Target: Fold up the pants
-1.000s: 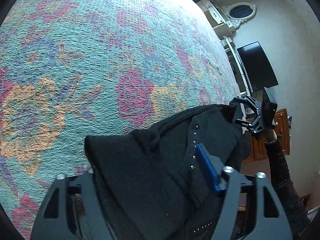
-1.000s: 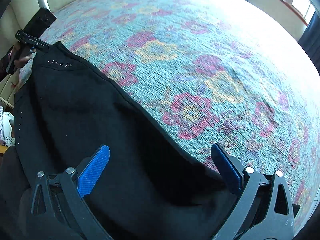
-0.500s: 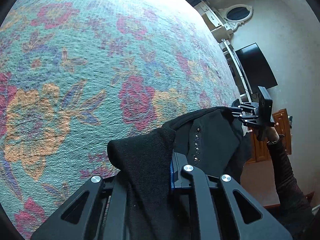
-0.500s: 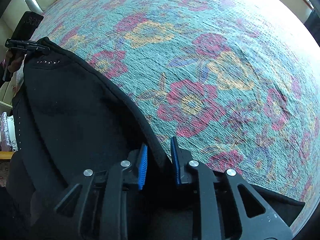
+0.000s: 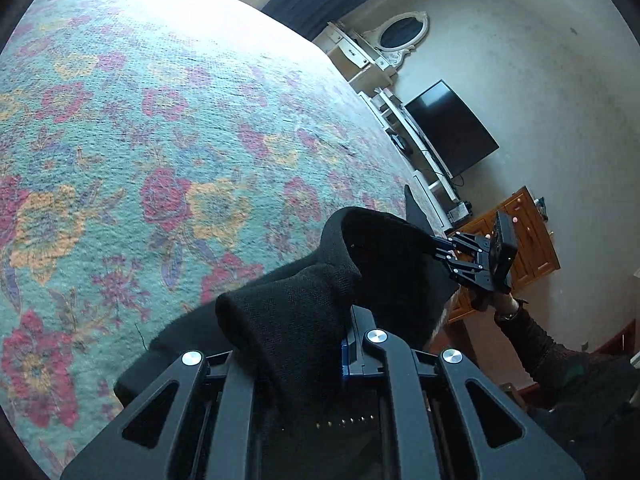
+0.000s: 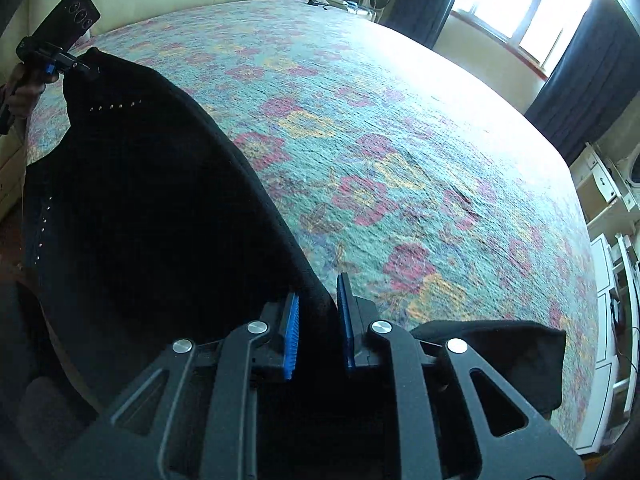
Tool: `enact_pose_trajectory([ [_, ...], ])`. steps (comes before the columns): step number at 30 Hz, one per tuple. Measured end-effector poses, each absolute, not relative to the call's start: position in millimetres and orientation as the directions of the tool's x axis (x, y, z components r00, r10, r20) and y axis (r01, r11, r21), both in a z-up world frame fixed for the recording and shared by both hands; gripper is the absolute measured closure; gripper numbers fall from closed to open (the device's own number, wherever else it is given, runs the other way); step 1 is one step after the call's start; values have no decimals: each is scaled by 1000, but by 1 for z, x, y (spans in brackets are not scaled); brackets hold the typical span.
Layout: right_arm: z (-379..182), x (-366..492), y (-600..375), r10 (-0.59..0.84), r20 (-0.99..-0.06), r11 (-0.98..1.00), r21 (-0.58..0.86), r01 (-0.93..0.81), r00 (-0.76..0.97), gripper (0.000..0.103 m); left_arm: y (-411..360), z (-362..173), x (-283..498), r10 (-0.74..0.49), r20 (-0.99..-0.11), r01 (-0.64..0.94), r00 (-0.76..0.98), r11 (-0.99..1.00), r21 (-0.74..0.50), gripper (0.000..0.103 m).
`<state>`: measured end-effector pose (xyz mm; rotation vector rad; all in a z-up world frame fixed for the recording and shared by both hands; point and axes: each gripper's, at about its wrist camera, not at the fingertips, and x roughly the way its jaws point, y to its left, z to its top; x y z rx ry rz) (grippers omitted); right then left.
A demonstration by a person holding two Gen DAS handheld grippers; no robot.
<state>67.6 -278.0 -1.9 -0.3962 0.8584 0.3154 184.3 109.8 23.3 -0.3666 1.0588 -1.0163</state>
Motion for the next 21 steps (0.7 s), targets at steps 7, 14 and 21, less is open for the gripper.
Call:
enact_pose_trajectory([
  [7,-37,-6,-277,97,-767,912,-186,-365,634,86,133,-6,111,-814,-566,444,132,559,-701,82],
  [14,-66,-41,-273,108,-811,921,-136,-366,575,86,139,-36,77,-776,-612,361,155,621,-696,78],
  [21,-70,-56,-263,116,-832,918,-118,-378,543,71,169,-18,76,-689,-676,307,262,724,-618,20],
])
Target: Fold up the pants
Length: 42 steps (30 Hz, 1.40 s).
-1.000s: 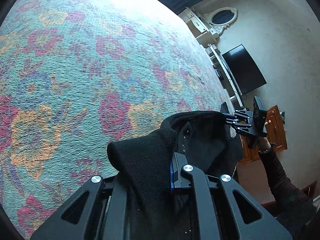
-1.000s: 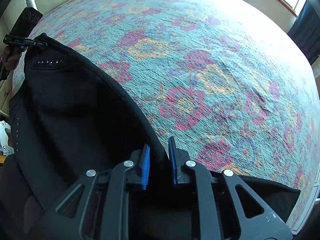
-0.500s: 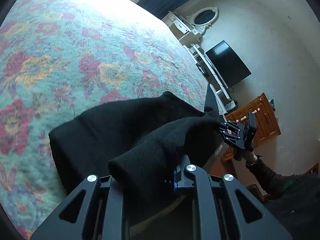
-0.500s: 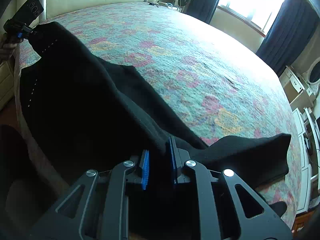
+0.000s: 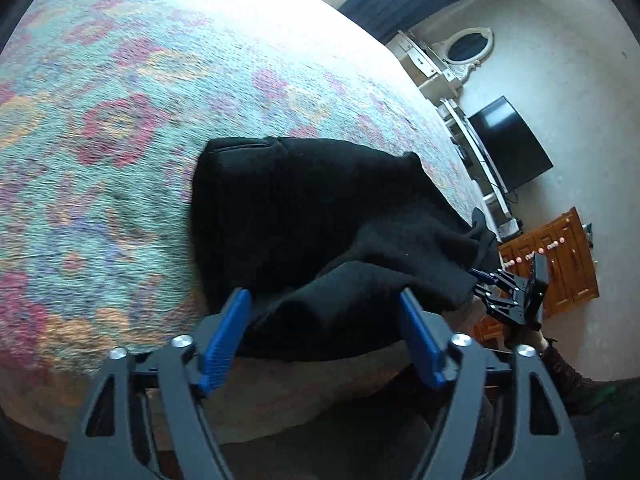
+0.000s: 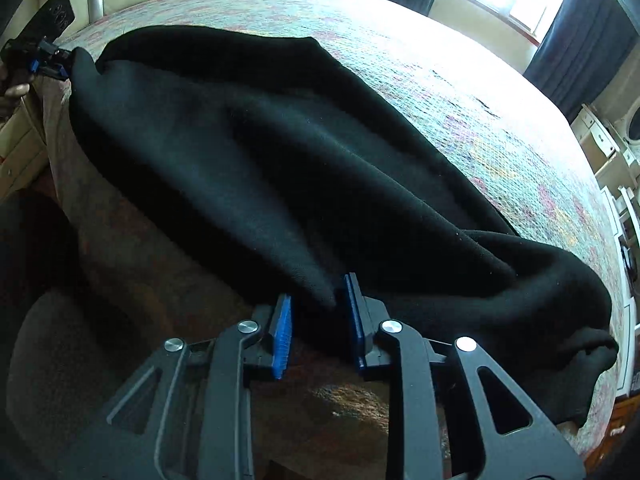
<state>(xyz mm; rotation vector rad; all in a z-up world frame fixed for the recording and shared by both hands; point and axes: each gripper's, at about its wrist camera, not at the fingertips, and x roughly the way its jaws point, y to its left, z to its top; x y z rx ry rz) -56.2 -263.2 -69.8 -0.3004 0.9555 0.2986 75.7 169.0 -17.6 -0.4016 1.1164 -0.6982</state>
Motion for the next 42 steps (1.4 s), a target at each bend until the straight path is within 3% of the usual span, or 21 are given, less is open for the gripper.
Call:
enact_pose_trajectory([
  [2,-66,-58,-270,142,-834,934,-66,-351,533,59,188,-17,77,-708,-646,221,285,704,-674,20],
  [4,-61,-59,-278,202,-836,942,23,-336,511,37,204,-21,73,-741,-594,118,312,651,-750,20],
  [5,-60,-60,-281,233,-832,942,66,-328,503,33,210,-24,70,-748,-572,69,336,626,-777,20],
  [8,-55,-63,-284,281,-830,941,141,-307,481,33,217,-35,57,-762,-525,-31,379,557,-830,20],
  [13,-51,-59,-294,388,-806,920,305,-247,448,33,202,-44,48,-715,-577,-139,395,574,-807,20],
  [20,-61,-54,-316,458,-779,886,437,-153,428,32,173,-37,42,-712,-577,-177,400,558,-811,20],
  [26,-62,-54,-317,459,-780,886,440,-147,425,32,163,-40,45,-678,-623,-227,390,586,-778,20],
  [36,-66,-53,-318,470,-774,879,453,-148,424,29,165,-44,46,-657,-630,-284,413,564,-775,21],
  [38,-66,-54,-318,472,-773,878,455,-148,424,28,164,-48,46,-639,-652,-320,408,569,-758,28],
  [40,-65,-54,-318,473,-771,877,457,-148,425,28,165,-50,47,-611,-687,-345,394,594,-727,47],
  [42,-66,-54,-319,481,-767,872,467,-144,425,28,171,-53,43,-599,-699,-366,390,596,-715,57],
])
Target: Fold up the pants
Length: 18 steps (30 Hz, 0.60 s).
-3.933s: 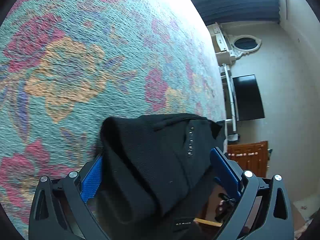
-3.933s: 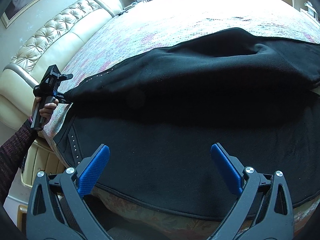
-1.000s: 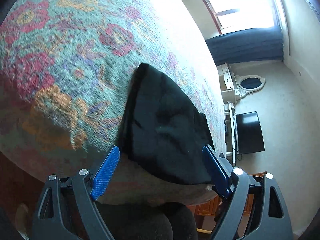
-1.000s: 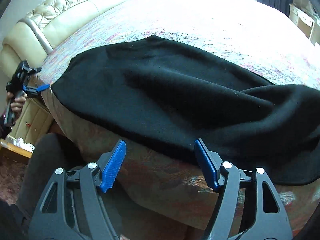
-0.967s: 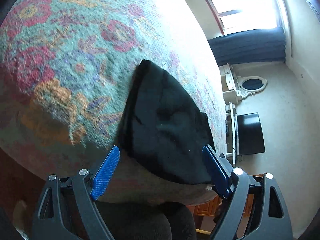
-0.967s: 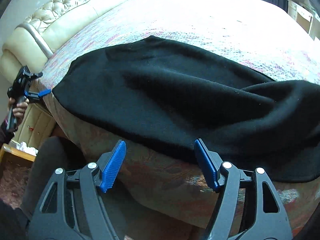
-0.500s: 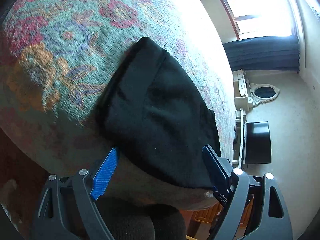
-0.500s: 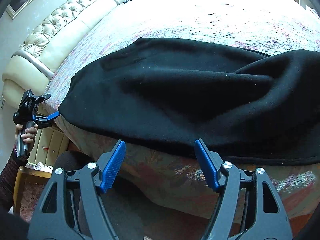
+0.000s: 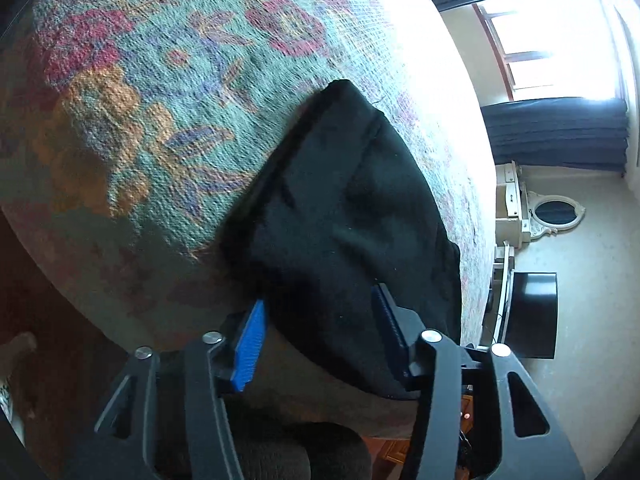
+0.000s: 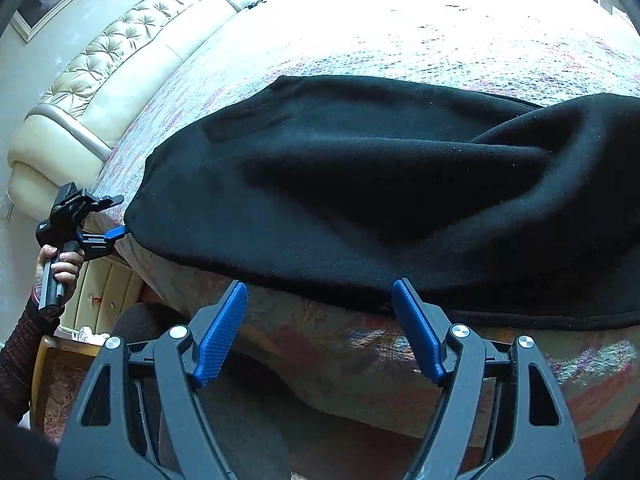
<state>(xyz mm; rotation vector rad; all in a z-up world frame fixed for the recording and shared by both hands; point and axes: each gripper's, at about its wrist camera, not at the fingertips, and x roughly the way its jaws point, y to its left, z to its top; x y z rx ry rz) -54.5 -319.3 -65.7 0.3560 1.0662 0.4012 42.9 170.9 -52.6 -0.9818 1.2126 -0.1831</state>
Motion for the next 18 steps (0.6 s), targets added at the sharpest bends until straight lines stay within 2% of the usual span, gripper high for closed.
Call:
enact_pose_trajectory([
  [4,-66,-54,-328,529,-736,836,537,-112,423,27,186,-58,33,-586,-707,-402,397,581,-708,75],
  [7,-70,-53,-339,590,-689,778,625,-67,421,27,183,-49,30,-550,-731,-380,403,626,-681,81],
  [15,-86,-56,-373,710,-533,544,830,120,460,27,170,-29,40,-443,-791,-353,422,723,-594,83],
  [18,-93,-59,-382,687,-553,528,826,198,471,28,177,-38,37,-442,-798,-381,411,712,-590,85],
])
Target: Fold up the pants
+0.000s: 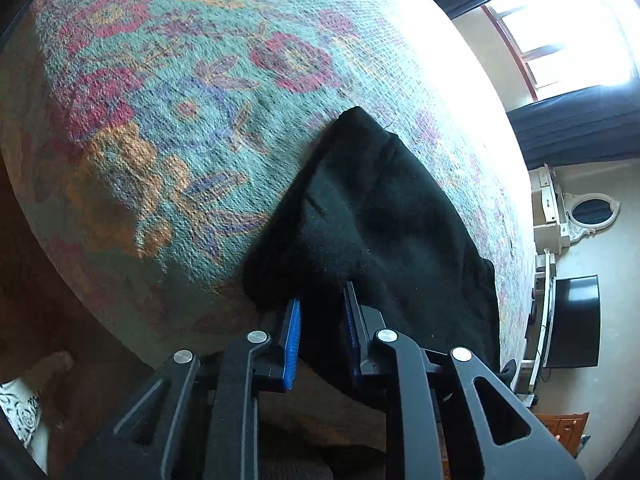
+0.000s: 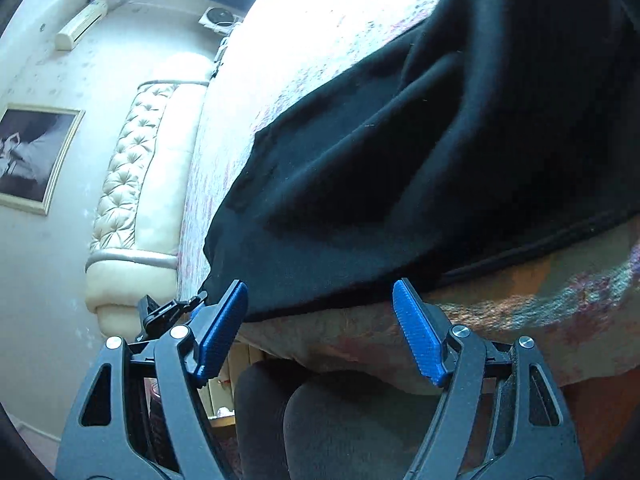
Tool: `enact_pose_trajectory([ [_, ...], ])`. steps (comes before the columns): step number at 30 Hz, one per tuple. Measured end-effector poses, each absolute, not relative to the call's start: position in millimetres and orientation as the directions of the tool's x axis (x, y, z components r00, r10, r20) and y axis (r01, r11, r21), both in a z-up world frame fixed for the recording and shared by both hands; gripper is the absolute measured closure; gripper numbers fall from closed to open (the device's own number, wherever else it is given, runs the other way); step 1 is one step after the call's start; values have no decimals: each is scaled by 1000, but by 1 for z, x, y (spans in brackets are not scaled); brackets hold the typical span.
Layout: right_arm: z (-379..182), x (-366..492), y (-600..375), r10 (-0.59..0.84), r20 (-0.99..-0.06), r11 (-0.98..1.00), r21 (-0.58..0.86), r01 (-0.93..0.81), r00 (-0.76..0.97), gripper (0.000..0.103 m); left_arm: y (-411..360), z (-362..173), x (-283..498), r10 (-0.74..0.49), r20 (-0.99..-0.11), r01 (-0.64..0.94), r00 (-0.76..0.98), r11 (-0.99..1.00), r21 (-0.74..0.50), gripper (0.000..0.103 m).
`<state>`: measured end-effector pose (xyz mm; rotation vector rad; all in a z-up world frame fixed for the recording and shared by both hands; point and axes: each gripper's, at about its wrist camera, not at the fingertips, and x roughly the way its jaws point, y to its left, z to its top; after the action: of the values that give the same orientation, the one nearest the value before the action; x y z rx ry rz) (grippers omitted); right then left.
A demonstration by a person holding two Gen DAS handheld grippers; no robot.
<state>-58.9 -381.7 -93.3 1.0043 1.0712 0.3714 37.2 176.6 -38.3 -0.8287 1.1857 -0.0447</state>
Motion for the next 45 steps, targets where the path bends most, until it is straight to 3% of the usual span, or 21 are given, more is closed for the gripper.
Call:
enact_pose_trajectory([
  [5,-87,-64,-404,640,-544,514,828,224,543,28,186,-44,33,-453,-796,-379,401,709,-594,85],
  [9,-77,-80,-460,505,-559,515,807,289,658,28,199,-43,26,-490,-767,-353,414,690,-632,81],
  [11,-73,-99,-503,402,-552,485,805,342,731,28,208,-34,18,-459,-768,-348,447,702,-622,68],
  [13,-79,-124,-550,302,-531,384,828,409,792,28,219,-20,9,-397,-763,-347,510,717,-605,42],
  [15,-96,-146,-591,248,-471,222,878,423,847,28,228,-5,3,-349,-735,-335,581,721,-606,37],
  [17,-112,-161,-618,187,-470,126,882,453,863,28,229,10,1,-318,-703,-316,637,724,-613,21],
  [23,-133,-174,-650,69,-490,52,872,487,869,30,188,22,24,-386,-675,-254,629,719,-647,19],
  [24,-136,-175,-653,51,-496,44,868,494,867,37,179,21,29,-391,-680,-248,620,725,-643,19],
  [30,-161,-168,-656,15,-477,-37,878,477,879,55,144,2,43,-437,-736,-237,517,753,-613,19],
  [32,-163,-172,-660,15,-490,-20,872,490,872,64,140,-3,44,-436,-752,-228,495,770,-596,19],
  [34,-157,-170,-671,20,-515,32,857,514,857,93,138,-8,44,-432,-762,-221,482,782,-583,19],
  [37,-143,-181,-676,-28,-504,73,860,505,863,96,136,-12,44,-446,-763,-212,468,782,-586,17],
  [40,-125,-195,-699,-127,-567,179,794,581,814,96,138,-17,45,-458,-761,-218,458,772,-597,16],
  [42,-140,-196,-707,-102,-625,201,749,631,774,96,139,-19,46,-472,-751,-219,462,760,-612,14],
  [45,-152,-199,-710,-69,-605,186,774,606,793,96,140,-20,46,-498,-732,-203,465,745,-635,13],
])
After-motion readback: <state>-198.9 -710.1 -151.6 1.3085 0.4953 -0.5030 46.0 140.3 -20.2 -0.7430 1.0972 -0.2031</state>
